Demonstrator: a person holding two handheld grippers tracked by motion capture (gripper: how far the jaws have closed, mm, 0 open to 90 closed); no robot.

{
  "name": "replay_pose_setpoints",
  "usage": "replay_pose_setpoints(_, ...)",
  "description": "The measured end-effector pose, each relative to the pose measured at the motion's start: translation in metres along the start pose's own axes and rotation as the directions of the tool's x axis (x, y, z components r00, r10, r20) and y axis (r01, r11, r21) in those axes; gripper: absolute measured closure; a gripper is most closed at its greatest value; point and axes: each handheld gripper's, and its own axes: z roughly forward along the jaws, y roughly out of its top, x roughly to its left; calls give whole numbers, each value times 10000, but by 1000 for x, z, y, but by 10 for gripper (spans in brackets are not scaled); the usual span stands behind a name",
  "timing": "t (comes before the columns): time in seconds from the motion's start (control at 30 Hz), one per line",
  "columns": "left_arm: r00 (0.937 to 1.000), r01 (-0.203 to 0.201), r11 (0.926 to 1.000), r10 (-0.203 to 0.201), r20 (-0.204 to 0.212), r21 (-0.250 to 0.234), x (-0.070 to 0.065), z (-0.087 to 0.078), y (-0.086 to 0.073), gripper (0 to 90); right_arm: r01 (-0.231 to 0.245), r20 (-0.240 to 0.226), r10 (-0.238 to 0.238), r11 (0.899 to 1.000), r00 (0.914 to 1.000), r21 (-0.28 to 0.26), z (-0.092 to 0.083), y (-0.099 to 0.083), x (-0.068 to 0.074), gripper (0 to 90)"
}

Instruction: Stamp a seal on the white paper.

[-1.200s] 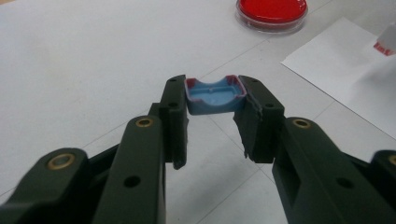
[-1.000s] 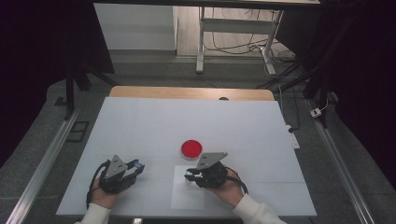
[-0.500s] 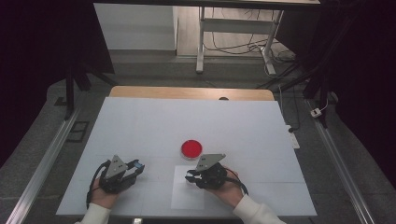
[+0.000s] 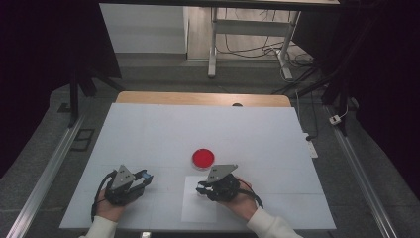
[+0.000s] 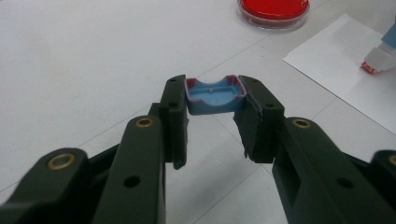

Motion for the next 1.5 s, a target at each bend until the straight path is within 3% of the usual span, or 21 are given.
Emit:
replay_pose_setpoints(0.47,10000,-5,10000,5,18,5,0,0,0,648,214,58,-215,9997,9998,106,2,0,1,748)
replay_pose_setpoints(0.93,10000,-34,10000,34,1,23,-1,0,0,649,111,18,-112,9998,9999,152,3,-1,1,751)
replay_pose_setpoints(1.43,10000,-17,10000,17,-21,22,-2,-1,0,649,212,181,-226,9970,9996,741,5,0,3,759)
replay_pose_setpoints(1.5,10000,-8,10000,8,-31,17,-2,-1,0,648,142,93,-148,9980,9998,623,6,0,2,759)
